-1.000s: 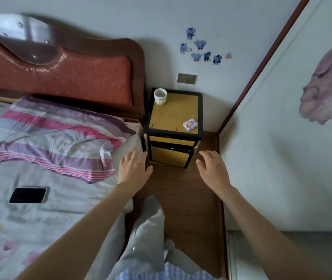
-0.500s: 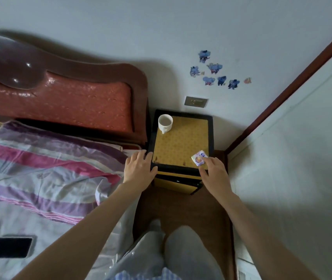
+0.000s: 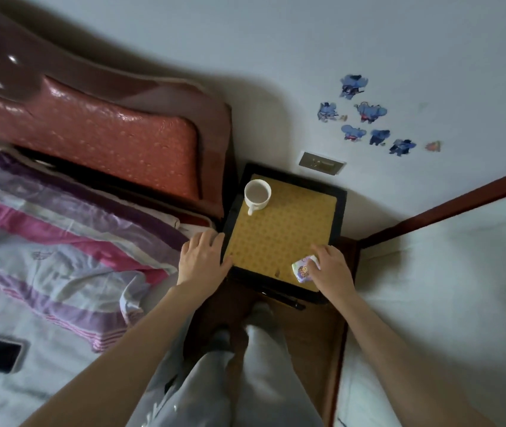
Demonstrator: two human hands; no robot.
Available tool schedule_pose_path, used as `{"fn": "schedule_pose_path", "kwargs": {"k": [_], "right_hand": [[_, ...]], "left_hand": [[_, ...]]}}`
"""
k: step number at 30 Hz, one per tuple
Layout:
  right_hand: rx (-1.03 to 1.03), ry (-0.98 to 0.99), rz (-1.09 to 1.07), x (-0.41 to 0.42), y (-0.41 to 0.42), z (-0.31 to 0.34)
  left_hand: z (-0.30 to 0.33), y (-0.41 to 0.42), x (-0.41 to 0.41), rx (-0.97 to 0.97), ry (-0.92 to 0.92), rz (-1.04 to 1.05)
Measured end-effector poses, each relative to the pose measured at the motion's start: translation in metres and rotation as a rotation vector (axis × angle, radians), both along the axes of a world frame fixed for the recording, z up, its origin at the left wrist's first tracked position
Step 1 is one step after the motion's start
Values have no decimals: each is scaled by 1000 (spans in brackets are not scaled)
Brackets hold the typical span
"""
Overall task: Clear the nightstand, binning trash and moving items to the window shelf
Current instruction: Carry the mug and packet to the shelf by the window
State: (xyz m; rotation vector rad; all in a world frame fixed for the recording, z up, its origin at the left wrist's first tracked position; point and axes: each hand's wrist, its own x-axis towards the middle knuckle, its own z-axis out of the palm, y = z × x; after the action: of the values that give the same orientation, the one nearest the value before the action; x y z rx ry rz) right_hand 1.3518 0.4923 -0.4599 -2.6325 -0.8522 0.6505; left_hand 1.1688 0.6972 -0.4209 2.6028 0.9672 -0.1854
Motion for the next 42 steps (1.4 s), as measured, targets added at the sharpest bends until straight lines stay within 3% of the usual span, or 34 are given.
{"fn": "schedule_pose_path", "kwargs": {"k": [13,19,23,28,34,38,42], "right_hand": [[-150,176,278,59,-9,-101],[-162,117,429,59,-19,-135],[-132,52,334,60,-23,-143],[-188,119,212,65,-21,-145],[-34,187,46,75,-7,-122],[75,175,-16,81,4,-108],[89,176,-15,85,15,-107]], "left_hand": [[-61,-30,57,-103,76,142],[-90,-31,60,-107,44,167],[-103,-30,64,-139,64,199],[-113,-24,74,-182,103,206],[-117,-12,103,-234,99,279],[-129,-2,121,-282,81,410],[-139,5,141,-315,-49,593]]}}
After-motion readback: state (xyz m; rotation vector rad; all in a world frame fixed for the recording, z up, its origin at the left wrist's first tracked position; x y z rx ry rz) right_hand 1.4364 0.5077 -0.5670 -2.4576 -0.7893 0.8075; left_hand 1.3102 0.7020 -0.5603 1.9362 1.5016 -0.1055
